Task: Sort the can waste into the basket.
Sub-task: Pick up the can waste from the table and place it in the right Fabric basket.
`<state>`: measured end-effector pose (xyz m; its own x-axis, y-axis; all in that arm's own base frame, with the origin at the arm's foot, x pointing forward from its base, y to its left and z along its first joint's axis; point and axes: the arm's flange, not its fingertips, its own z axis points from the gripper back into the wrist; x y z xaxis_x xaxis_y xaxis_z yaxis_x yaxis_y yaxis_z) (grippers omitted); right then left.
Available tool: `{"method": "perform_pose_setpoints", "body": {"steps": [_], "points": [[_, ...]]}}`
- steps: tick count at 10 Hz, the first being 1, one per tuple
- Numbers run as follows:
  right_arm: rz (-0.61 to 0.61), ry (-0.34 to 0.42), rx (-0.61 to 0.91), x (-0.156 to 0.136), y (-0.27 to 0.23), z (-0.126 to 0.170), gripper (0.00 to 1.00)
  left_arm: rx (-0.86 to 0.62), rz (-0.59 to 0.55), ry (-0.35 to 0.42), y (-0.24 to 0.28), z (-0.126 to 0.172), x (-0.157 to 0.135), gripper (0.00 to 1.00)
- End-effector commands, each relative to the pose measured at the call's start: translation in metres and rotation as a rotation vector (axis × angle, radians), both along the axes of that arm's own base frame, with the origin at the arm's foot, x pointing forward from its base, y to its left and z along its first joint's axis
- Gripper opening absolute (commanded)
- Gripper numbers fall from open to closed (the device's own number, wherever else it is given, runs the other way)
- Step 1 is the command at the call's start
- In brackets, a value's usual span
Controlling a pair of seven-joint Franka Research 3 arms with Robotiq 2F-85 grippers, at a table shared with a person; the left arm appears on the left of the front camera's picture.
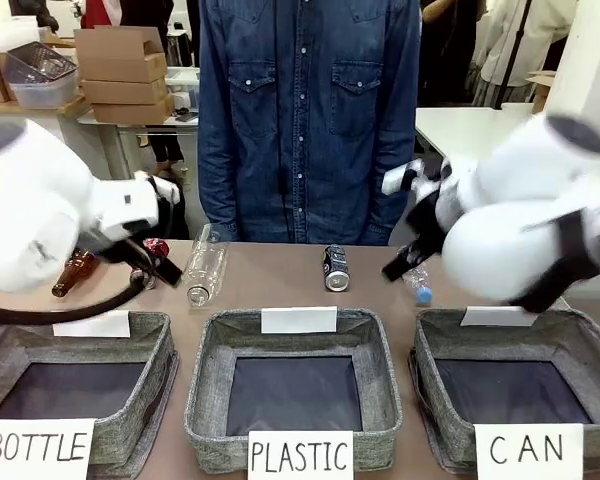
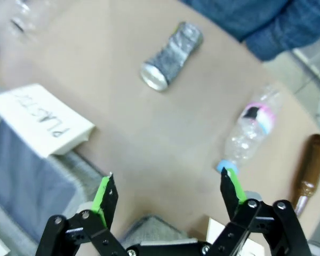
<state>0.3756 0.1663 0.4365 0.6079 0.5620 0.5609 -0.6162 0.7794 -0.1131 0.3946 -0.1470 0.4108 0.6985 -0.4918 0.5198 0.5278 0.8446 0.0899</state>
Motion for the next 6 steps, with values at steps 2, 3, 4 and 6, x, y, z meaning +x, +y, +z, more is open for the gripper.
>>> {"method": "perform_pose_setpoints", "body": {"steps": [2,3,4,6], "points": [[-0.027,-0.184,0.037,-0.103,-0.062,0.103,1.0,-0.066,-0.029,-0.185,0.057,0.091,-0.112,1.0],[-0.167,-0.283,-0.058,-0.102,-0.058,0.093,1.0,-0.015,-0.012,-0.273,0.051,0.086,-0.107,1.0],[-0.005,-0.112,0.061,-0.046,-0.033,0.104,1.0,-0.061,0.001,-0.104,0.022,0.097,-0.037,1.0],[-0.032,-0.103,0.164,-0.066,-0.056,0.131,1.0,-0.137,-0.117,-0.058,0.034,0.131,-0.056,1.0]]}}
